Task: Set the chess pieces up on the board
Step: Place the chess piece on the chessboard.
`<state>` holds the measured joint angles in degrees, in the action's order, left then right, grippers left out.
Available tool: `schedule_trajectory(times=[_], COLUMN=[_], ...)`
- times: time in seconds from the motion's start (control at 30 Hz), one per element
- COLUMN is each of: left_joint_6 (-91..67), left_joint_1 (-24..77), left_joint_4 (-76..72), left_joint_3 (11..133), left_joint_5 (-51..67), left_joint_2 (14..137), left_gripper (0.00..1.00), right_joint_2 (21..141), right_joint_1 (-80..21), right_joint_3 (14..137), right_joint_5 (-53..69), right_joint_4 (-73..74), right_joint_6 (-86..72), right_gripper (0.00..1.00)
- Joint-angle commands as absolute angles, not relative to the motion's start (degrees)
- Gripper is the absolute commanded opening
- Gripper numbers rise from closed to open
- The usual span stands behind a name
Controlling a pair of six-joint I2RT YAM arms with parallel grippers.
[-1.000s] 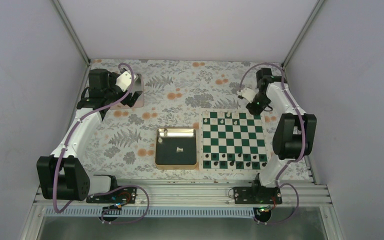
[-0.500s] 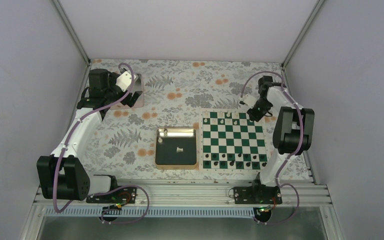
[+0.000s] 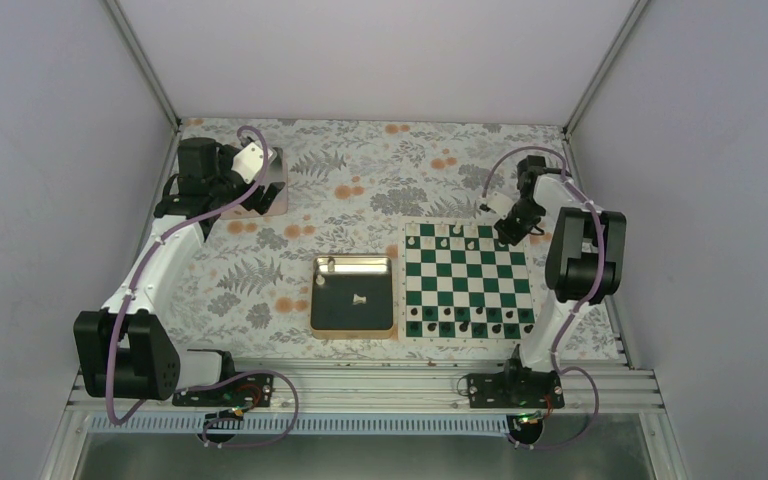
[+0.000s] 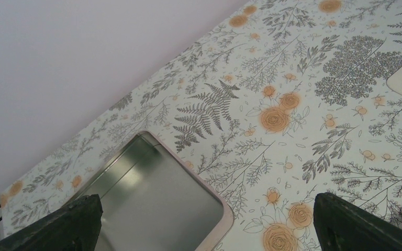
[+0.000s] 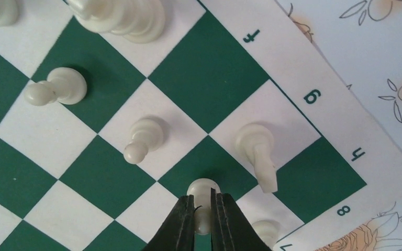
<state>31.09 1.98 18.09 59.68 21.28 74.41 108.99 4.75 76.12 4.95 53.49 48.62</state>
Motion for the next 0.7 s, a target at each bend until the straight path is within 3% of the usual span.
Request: schedule_trajectory(times=[0.0, 0.33, 0.67], left_joint_6=[31.7, 31.7, 31.8], left_joint_1=[1.8, 1.8, 1.8], left_joint_4=[17.9, 18.0, 17.9], left_joint_3=[60.4, 60.4, 60.3], left_joint_5=[22.5, 22.6, 22.6], left_joint_2=[74.6, 74.6, 74.7], left_gripper=[1.0, 1.0, 1.0], right_joint_2=[110.1, 111.5, 106.2], right_joint_1=[5.7, 6.1, 6.0], right_joint_3=[75.7, 76.0, 78.2], right_joint_5=[5.8, 6.2, 6.0], right_joint_4=[52.8, 53.0, 56.1], right_joint_6=[49.7, 49.5, 48.9], right_gripper=[0.09, 0.12, 0.24])
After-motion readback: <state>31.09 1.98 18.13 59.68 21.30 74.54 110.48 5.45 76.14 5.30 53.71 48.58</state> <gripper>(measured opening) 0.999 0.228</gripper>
